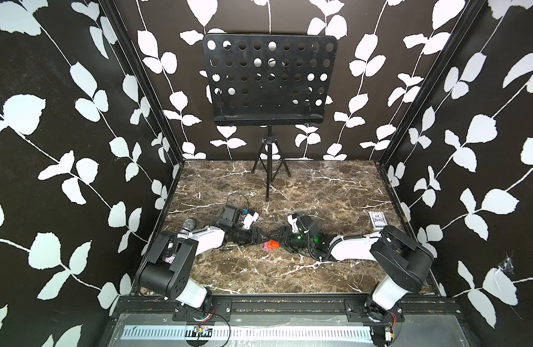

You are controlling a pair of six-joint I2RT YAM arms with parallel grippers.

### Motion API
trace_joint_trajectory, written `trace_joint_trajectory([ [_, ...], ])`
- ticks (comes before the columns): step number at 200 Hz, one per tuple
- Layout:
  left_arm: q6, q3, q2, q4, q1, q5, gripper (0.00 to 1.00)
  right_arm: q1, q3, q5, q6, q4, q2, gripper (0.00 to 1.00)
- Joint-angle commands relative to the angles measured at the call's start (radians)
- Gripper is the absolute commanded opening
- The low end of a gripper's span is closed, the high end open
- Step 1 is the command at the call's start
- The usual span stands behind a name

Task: Assemble the letter y with lego
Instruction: Adjust the lego brick at the center of the board.

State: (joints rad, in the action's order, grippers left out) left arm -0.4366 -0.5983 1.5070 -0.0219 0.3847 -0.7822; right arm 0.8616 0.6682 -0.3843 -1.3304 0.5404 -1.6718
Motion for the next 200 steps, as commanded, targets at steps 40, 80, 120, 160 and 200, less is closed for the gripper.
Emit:
trace_joint_trajectory([
  [40,0.027,0.018,0.014,-0.001,0.030,-0.005,0.56,0.002,0.010,0.019,-0.004,0.009,0.026,0.66],
  [80,0.042,0.018,0.026,-0.018,0.040,0.019,0.55,0.001,0.011,0.019,-0.003,0.009,0.027,0.66],
  [120,0.037,0.015,0.043,-0.012,0.044,0.024,0.52,0.001,0.009,0.019,-0.001,0.009,0.025,0.66],
  [160,0.039,0.025,0.054,-0.020,0.051,0.044,0.49,-0.001,0.011,0.019,-0.001,0.011,0.022,0.66],
  [200,0.036,0.042,0.070,-0.026,0.051,0.072,0.45,-0.017,0.014,0.024,0.035,-0.063,0.063,0.66],
])
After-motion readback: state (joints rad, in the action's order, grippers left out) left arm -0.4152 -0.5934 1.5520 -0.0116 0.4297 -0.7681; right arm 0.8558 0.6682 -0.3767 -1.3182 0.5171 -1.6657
